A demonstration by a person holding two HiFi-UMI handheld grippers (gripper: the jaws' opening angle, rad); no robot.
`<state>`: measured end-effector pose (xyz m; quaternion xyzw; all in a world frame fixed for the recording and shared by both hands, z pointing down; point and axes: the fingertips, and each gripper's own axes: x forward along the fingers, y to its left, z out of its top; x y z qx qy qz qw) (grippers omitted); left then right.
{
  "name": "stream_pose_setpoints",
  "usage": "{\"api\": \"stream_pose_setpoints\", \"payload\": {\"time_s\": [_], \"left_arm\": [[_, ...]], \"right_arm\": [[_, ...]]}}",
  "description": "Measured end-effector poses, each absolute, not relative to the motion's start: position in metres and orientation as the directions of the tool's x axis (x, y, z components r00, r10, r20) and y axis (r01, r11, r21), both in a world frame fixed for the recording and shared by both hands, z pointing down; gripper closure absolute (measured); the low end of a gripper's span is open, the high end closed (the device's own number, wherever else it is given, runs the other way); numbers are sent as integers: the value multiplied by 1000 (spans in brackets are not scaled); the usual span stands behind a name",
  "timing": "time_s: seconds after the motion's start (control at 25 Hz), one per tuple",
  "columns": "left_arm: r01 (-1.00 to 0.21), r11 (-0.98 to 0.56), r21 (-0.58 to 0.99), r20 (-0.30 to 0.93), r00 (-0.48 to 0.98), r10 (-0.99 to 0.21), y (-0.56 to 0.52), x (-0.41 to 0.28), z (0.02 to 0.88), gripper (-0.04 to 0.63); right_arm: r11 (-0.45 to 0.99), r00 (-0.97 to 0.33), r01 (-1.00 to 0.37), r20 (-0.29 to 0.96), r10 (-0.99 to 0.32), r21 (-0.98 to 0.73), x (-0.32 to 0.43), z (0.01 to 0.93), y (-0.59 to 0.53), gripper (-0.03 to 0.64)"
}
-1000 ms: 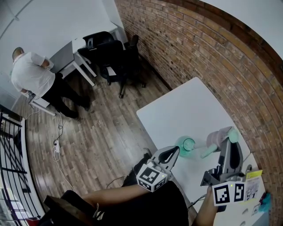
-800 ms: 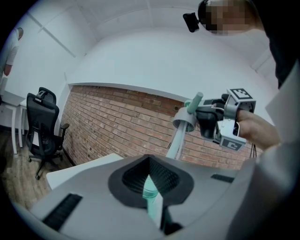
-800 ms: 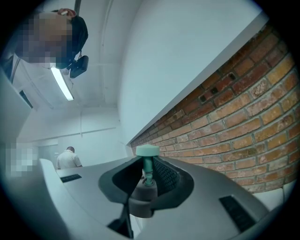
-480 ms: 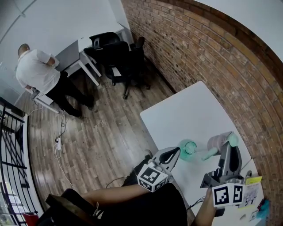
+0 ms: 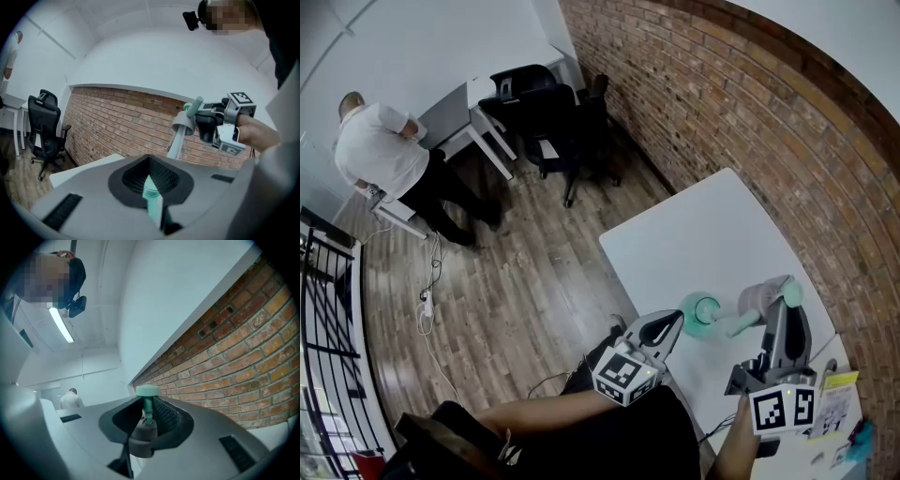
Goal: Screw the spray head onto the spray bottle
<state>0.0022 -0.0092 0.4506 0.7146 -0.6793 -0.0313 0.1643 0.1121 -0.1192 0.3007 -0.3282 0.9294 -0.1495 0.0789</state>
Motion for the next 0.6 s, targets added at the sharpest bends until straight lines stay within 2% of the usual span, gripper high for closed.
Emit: {"api": "stream_pose_setpoints", "payload": {"time_s": [0.6], "left_arm": [[-960, -14, 280, 188, 69, -980, -9, 0, 451, 597]], "right_arm": [[734, -773, -589, -27, -633, -337, 110, 313, -121, 546]]}}
